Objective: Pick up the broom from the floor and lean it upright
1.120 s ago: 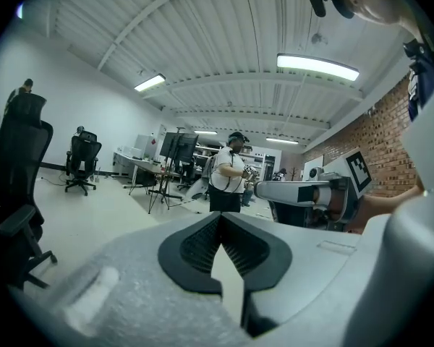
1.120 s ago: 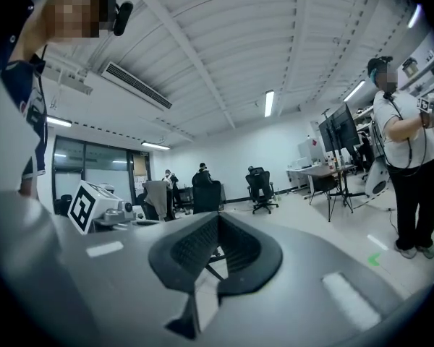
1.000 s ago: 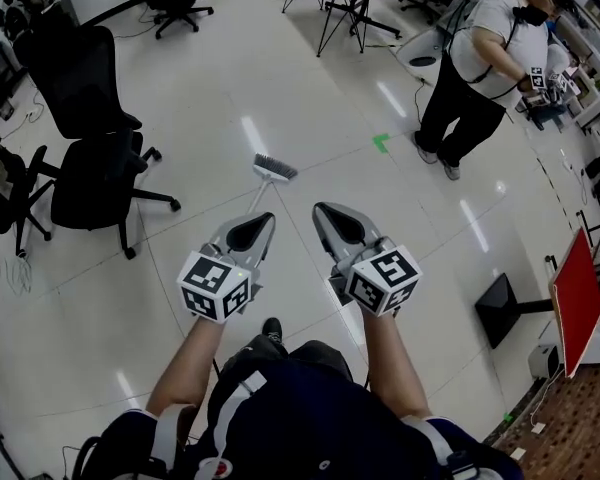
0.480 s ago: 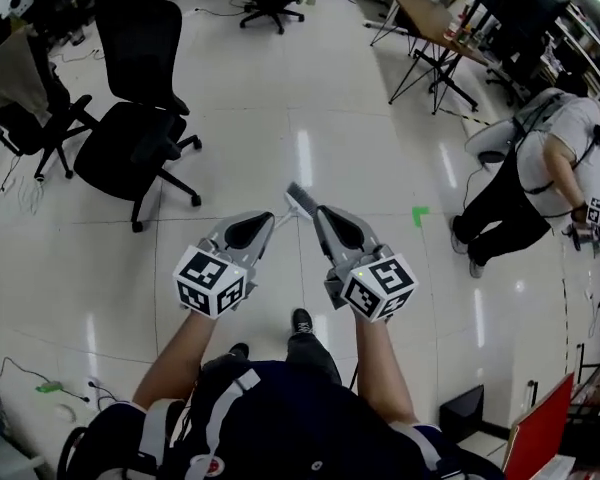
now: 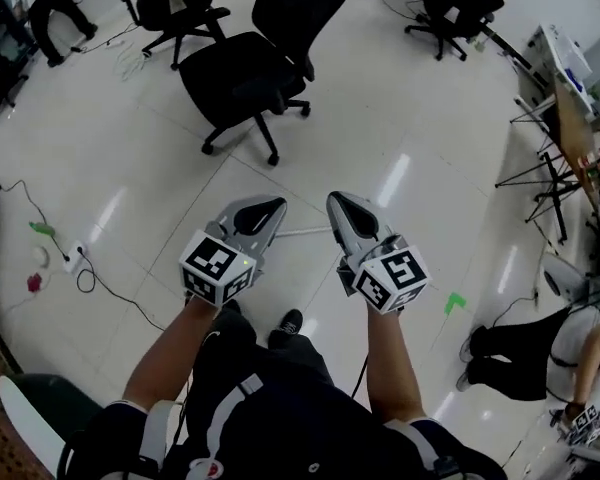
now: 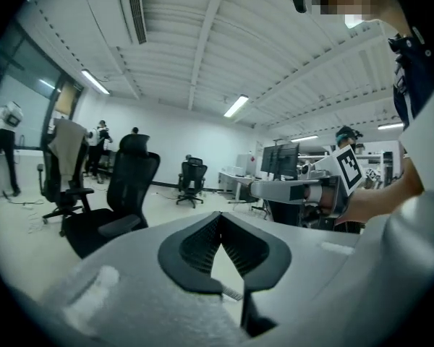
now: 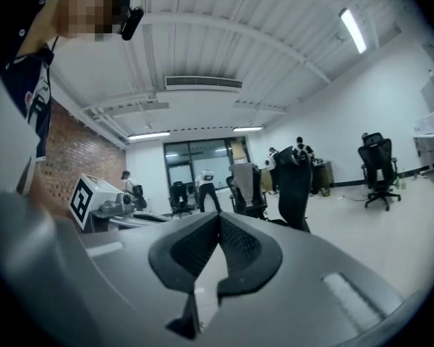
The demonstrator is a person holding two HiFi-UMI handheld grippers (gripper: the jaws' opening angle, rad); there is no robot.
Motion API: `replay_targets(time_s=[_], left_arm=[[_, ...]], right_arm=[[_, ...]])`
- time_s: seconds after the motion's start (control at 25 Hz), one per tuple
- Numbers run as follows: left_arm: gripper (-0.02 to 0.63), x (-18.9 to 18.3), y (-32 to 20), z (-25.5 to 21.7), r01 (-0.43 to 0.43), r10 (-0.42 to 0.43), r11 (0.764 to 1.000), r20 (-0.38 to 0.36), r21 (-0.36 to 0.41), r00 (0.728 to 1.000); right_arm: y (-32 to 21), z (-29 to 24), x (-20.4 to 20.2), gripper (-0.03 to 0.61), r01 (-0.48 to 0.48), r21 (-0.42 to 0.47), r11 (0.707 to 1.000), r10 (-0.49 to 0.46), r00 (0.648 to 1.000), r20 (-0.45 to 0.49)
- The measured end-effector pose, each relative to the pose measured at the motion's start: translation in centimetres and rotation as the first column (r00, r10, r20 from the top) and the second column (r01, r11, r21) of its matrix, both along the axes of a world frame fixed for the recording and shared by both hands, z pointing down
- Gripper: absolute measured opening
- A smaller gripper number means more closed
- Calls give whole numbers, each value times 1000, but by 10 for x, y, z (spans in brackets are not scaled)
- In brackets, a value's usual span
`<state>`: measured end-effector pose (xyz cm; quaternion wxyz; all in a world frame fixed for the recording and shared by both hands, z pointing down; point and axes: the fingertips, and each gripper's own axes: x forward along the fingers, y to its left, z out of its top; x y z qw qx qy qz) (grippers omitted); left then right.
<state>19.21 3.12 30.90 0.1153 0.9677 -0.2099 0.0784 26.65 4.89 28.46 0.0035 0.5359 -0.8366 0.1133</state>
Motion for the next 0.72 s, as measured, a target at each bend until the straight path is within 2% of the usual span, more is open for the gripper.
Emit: replay_targets(time_s=[0.12, 0.28, 0.48, 0.64, 0.72], left_arm=[[0, -39, -27, 23, 126, -126, 992, 22, -11, 992], [0, -103, -57, 64, 285, -283, 957, 46, -47, 958], [0, -186, -86, 122, 450, -445, 889, 72, -89, 893], [0, -250, -102, 184, 524, -513, 844, 114, -115, 851], [0, -280, -108, 220, 553, -539, 824, 133, -122, 832]], right_arm=[[-36, 25, -36, 2, 125, -20, 992, -126, 992, -28], [-77, 65, -101, 2, 296, -65, 953, -299, 953, -44], [-113, 121, -187, 2, 469, -125, 874, -481, 871, -96], [-135, 189, -251, 2, 552, -183, 813, -578, 804, -141], [-142, 229, -280, 72, 591, -213, 778, -625, 763, -164]])
